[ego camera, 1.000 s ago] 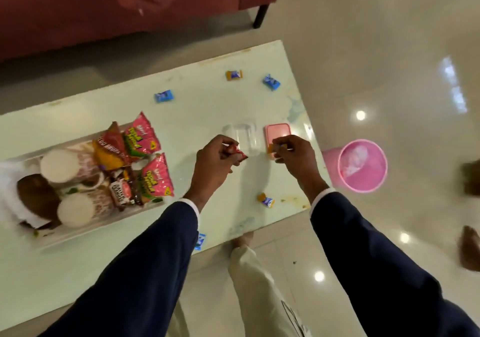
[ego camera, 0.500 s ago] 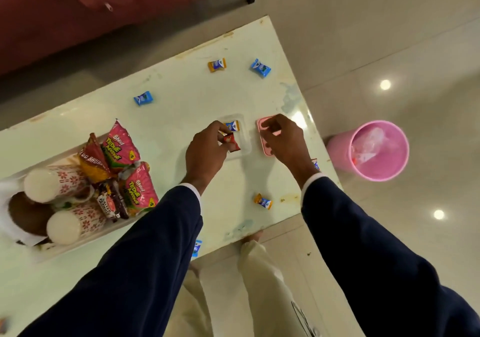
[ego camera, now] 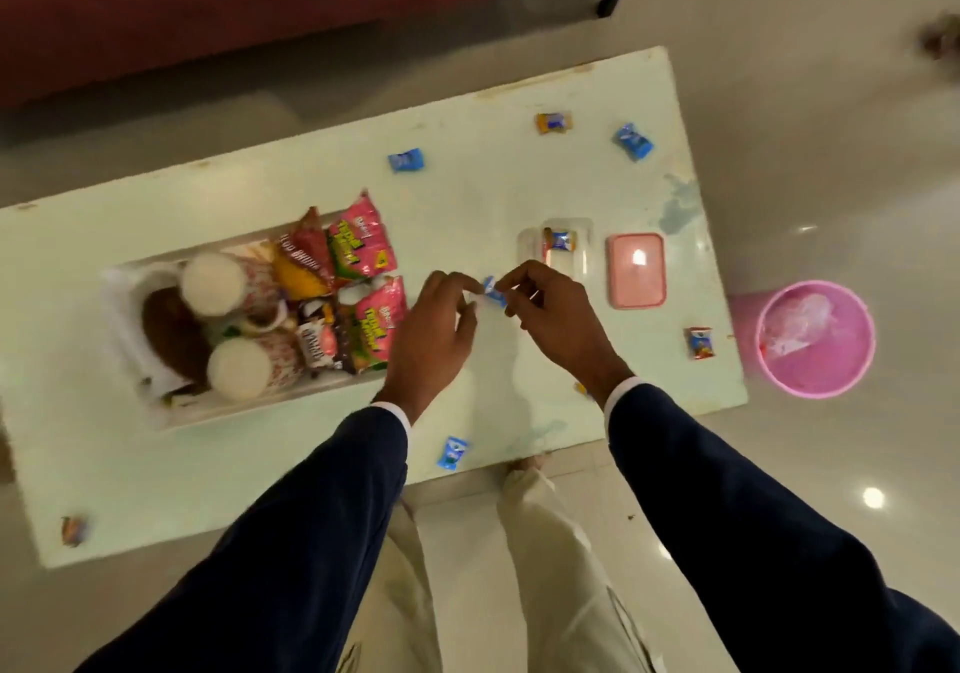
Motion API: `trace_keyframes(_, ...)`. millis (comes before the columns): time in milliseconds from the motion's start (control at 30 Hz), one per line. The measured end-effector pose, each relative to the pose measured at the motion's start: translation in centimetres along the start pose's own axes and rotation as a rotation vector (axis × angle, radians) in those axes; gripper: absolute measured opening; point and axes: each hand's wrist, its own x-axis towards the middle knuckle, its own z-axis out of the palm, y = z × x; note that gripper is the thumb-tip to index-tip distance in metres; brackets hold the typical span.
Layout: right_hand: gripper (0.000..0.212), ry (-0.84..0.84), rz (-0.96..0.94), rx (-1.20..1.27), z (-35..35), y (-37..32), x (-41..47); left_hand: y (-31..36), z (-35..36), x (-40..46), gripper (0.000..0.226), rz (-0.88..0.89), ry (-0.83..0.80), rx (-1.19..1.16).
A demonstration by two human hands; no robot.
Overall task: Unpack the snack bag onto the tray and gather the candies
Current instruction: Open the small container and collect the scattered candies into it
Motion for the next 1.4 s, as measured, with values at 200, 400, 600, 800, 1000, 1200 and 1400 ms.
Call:
trace_keyframes(200,0.016,-0.279,-0.141,-0.173,12.7,-5.9,-1.8,-8.3,-6.7,-10.4,0.013,-0.202,0.201,-0.019)
trace_keyframes(400,0.018,-0.498,-0.197,-0.259,27.1,-9.4,-4.5,-20.8,-13.4,-21.5,0.030,-0.502,0.355,-0.075)
trace_keyframes(600,0.018,-0.648,-0.132,-0.379,37.9,-9.9,-7.5,-32.1,-19.5,-28.0,0.045,-0.951,0.421,-0.055)
trace_keyframes(800,0.012,-0.647,-0.204,-0.715,42.9,-6.7,-8.7,-39.5,-21.6,-31.0,0.052,-1.083,0.347,0.047)
trace_keyframes(1000,0.031,-0.485,-0.252,-0.693,41.7,-4.2,-9.8,-43.2,-21.8,-30.4,0.037,-0.943,0.348,0.038)
trace_keyframes(1200,0.032,-0.276,-0.069,-0.554,37.3,-4.3,-9.1,-44.4,-21.4,-29.3,0.020,-0.820,0.317,-0.274)
trace_keyframes(1400,0.046,-0.411,-0.003,-0.798,33.7,-2.1,-8.9,-38.6,-18.8,-28.0,0.026,-0.642,0.264,-0.517)
